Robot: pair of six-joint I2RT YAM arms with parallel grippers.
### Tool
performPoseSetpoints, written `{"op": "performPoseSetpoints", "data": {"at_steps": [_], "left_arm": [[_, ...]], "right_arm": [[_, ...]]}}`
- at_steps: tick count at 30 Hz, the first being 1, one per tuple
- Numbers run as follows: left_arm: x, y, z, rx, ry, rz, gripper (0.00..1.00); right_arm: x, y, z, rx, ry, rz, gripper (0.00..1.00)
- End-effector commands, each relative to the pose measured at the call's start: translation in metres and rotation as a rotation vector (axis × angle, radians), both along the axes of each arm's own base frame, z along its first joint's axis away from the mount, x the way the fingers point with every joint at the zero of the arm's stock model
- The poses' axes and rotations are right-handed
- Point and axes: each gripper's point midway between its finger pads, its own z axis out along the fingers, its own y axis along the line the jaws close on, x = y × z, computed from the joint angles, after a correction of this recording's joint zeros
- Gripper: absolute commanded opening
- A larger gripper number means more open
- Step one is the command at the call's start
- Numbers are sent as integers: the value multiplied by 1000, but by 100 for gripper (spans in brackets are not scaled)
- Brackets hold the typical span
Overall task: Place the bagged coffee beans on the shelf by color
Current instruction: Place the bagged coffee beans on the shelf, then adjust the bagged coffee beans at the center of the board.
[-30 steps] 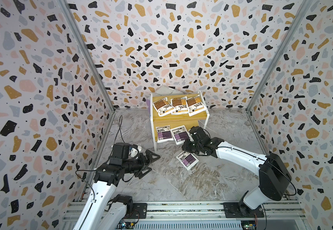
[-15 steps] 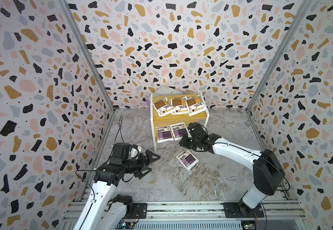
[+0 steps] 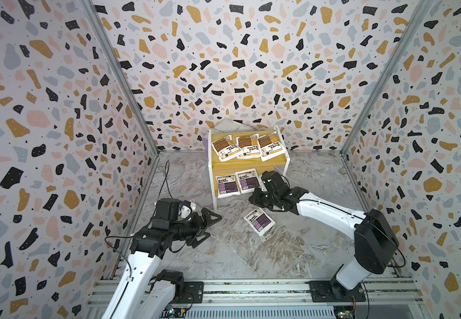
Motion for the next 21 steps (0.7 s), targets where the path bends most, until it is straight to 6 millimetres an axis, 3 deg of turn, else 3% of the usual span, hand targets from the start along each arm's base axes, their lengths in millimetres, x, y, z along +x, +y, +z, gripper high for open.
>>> {"op": "performPoseSetpoints", "data": {"at_steps": [1,5,10,15,21], "left_arm": [[8,-2,2,-28,-40,13,100],[13,-5,-9,-39,-47,16,100],[12,-16,-36,-15,-27,-7,100],[9,-34,-61,32,-23,-52,100],[8,-37,-84,58,-35,-51,100]], "right_arm": [[-25,-19,12,9,0,3,2],[-53,-45,-4,-26,39,18,22],[-77,-63,-30,29,184,62,45],[-79,-76,-47,41,255,98,54],[-61,-90,-61,-3,244,87,57]]}}
